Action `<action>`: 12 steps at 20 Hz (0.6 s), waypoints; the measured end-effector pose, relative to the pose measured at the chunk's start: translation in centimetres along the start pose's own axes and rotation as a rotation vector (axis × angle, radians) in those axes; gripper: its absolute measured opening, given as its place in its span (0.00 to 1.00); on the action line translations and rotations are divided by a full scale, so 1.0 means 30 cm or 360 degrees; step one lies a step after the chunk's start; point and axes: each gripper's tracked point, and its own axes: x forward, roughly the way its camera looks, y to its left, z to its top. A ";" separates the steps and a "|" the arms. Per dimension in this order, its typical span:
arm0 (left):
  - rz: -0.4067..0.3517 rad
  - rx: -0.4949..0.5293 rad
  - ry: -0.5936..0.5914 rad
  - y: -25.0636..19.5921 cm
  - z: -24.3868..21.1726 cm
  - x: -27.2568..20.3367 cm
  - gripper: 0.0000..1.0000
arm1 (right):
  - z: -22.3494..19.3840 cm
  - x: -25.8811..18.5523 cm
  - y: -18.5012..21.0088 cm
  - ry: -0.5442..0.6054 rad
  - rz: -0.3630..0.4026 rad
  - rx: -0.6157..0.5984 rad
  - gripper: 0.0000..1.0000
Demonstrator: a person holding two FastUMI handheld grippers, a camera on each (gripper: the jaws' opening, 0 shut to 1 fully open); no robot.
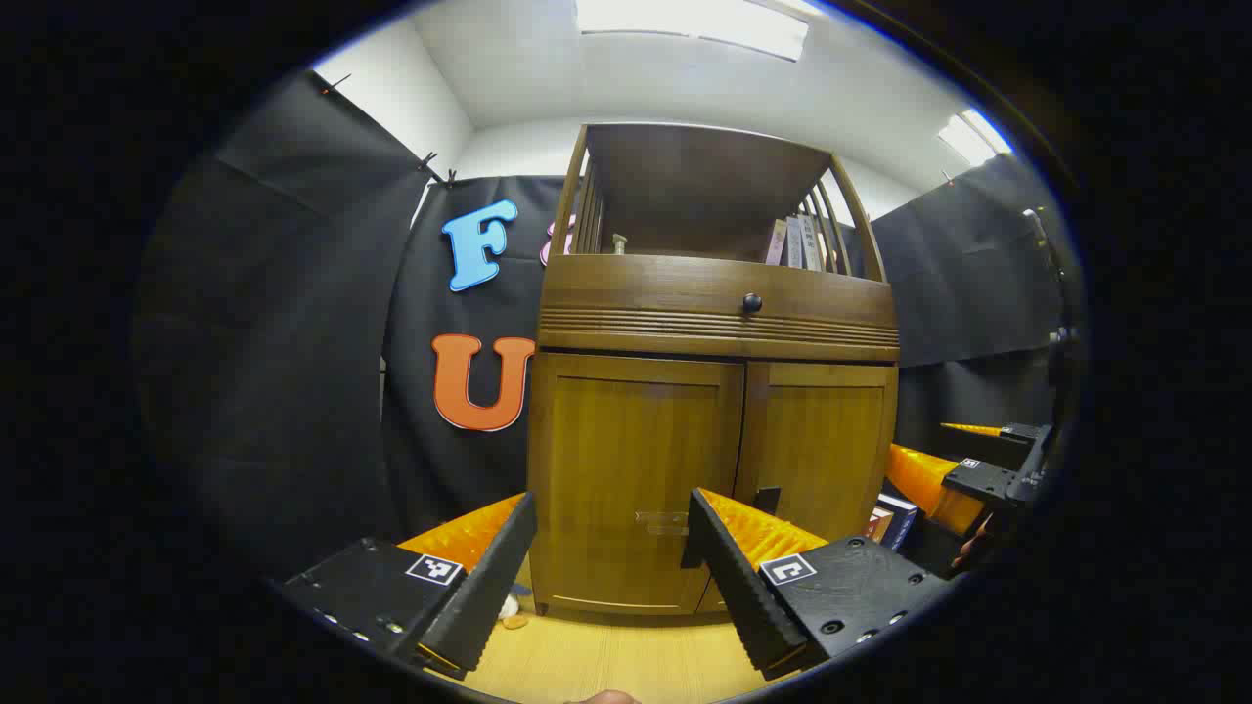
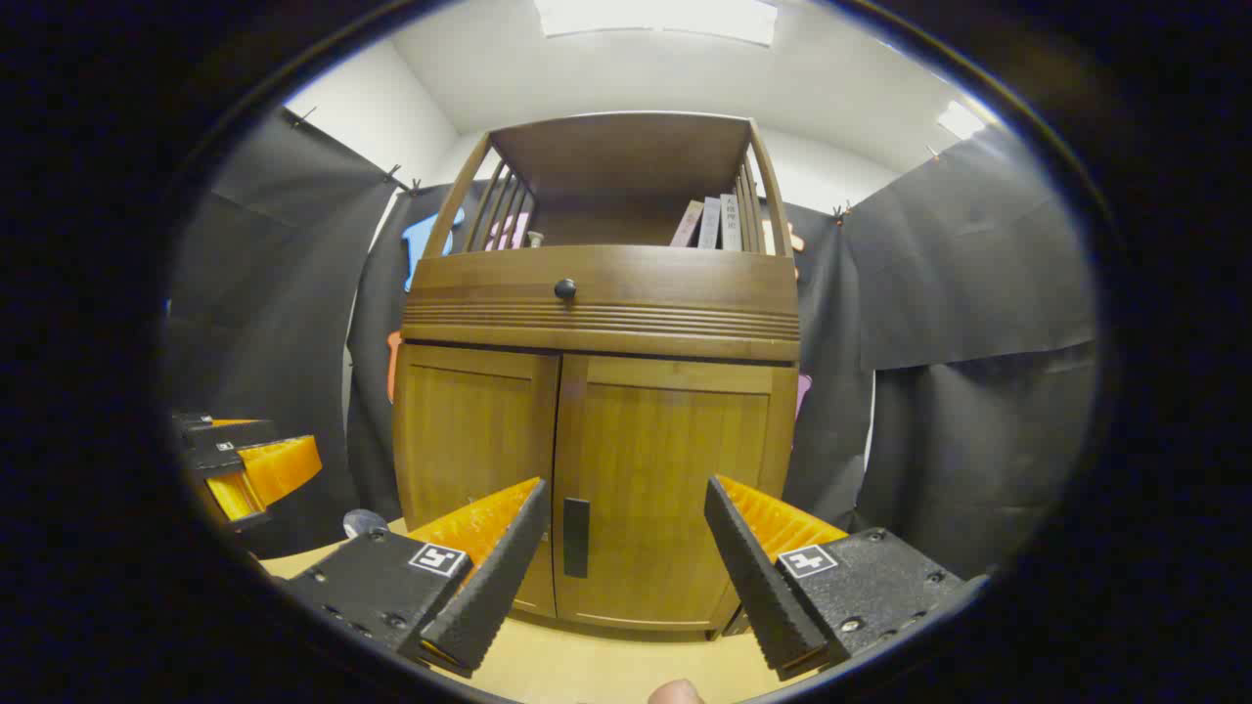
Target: Open the right door of the double-door shoe cabinet with the right hand, and open the left door with the left hand.
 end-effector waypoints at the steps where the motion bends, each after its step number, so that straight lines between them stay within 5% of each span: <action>1: 0.0004 0.0012 0.0002 -0.001 0.000 0.002 0.95 | -0.004 0.003 0.002 0.0005 0.0006 -0.0006 1.00; 12: 0.0084 -0.0030 -0.0044 0.010 0.024 0.006 0.95 | -0.028 0.030 -0.019 0.0038 0.0016 0.0019 1.00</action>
